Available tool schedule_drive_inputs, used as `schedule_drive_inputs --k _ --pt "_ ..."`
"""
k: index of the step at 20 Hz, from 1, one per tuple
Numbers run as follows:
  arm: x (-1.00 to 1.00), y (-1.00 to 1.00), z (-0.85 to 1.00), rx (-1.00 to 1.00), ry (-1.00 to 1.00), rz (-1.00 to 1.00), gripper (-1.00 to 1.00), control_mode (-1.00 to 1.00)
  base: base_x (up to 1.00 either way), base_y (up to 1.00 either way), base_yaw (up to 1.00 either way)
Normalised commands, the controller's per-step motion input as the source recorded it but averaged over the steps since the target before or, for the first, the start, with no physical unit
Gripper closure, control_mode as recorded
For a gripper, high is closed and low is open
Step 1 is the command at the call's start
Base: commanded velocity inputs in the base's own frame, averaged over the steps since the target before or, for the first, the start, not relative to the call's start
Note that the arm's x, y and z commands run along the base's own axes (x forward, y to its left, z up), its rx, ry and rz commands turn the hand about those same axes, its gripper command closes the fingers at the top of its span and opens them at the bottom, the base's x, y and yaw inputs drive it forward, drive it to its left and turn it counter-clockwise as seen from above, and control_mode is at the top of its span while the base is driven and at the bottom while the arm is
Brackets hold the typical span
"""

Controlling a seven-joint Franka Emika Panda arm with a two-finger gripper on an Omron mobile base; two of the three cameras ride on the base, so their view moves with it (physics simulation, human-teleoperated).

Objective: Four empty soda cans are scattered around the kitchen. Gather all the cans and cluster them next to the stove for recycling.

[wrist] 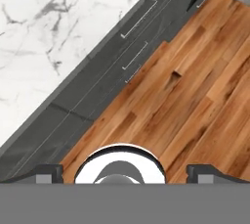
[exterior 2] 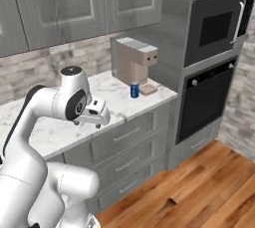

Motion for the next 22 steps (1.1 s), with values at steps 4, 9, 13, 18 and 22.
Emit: schedule_drive_inputs --k 4,9,13,18,22 --pt "0.00 0.00 0.00 0.00 0.00 0.00 -1.00 1.00 0.29 -0.29 0.15" --pt "0.00 0.00 0.00 0.00 0.00 0.00 -1.00 1.00 0.00 -0.10 0.49" --pt "0.00 0.00 0.00 0.00 0.00 0.00 -1.00 1.00 0.00 -0.05 0.50" --pt "0.00 0.00 0.00 0.00 0.00 0.00 -1.00 1.00 -0.02 -0.53 0.38" --pt "0.00 0.00 0.00 0.00 0.00 0.00 -1.00 1.00 -0.01 -0.69 0.31"
